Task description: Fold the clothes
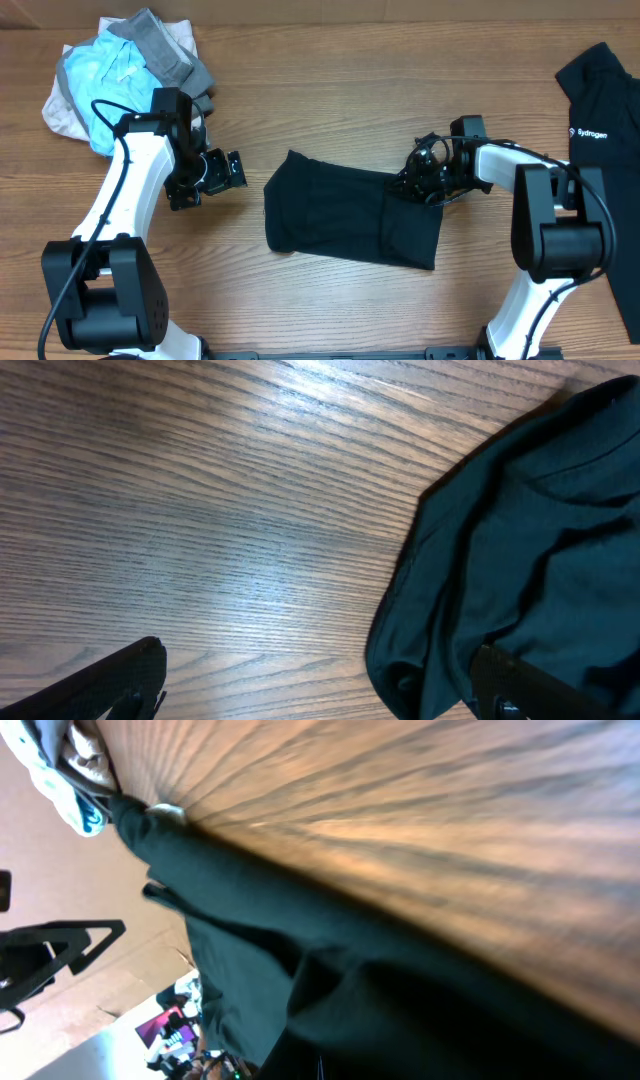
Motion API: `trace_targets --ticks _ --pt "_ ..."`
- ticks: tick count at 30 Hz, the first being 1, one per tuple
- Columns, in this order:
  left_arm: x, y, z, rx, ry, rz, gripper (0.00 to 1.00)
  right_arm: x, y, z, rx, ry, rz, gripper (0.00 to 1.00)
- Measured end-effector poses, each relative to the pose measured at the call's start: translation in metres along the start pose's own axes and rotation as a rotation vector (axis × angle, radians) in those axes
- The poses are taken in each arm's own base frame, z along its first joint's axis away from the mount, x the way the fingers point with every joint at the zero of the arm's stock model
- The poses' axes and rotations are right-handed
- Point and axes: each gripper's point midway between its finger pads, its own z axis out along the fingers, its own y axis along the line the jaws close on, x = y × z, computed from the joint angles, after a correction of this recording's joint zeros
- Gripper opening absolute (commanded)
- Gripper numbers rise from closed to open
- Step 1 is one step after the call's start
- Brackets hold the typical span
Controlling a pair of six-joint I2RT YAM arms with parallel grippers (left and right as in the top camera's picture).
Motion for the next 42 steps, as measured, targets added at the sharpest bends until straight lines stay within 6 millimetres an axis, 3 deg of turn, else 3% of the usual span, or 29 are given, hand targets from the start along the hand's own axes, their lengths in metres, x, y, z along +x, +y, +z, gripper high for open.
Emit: trace_targets --ticks 4,8,10,13,15,19,26,34,39,42 --pt "0.000 0.000 0.000 0.000 0.000 0.000 1.00 0.001 0.002 -0.002 -0.020 0.008 0.044 0.04" --pt "0.000 0.000 0.000 0.000 0.000 0.000 1.00 0.006 0.012 -0.017 -0.042 0.014 0.090 0.04" --pt "0.000 0.000 0.000 0.000 0.000 0.000 1.00 0.008 0.030 -0.034 -0.056 -0.010 0.068 0.04" --pt "0.000 0.000 0.000 0.000 0.000 0.000 1.00 0.013 0.076 -0.065 -0.105 -0.071 -0.038 0.04" --pt "0.000 0.000 0.000 0.000 0.000 0.000 1.00 0.027 0.106 -0.087 -0.126 -0.097 -0.098 0.04" --pt "-0.001 0.000 0.000 0.001 -0.004 0.001 1.00 0.059 0.127 -0.102 -0.112 -0.082 -0.120 0.04" --pt "-0.001 0.000 0.000 0.001 -0.004 0.001 1.00 0.079 0.103 -0.060 -0.070 -0.006 -0.179 0.09" --pt "-0.001 0.000 0.000 0.001 -0.004 0.001 1.00 0.099 0.032 -0.011 -0.074 -0.023 -0.095 0.23" --pt "-0.001 0.000 0.000 0.001 -0.005 0.001 1.00 0.117 -0.004 0.004 -0.059 -0.040 0.000 0.22" --pt "-0.001 0.000 0.000 0.001 -0.004 0.001 1.00 0.120 -0.013 0.006 -0.046 -0.052 0.019 0.16"
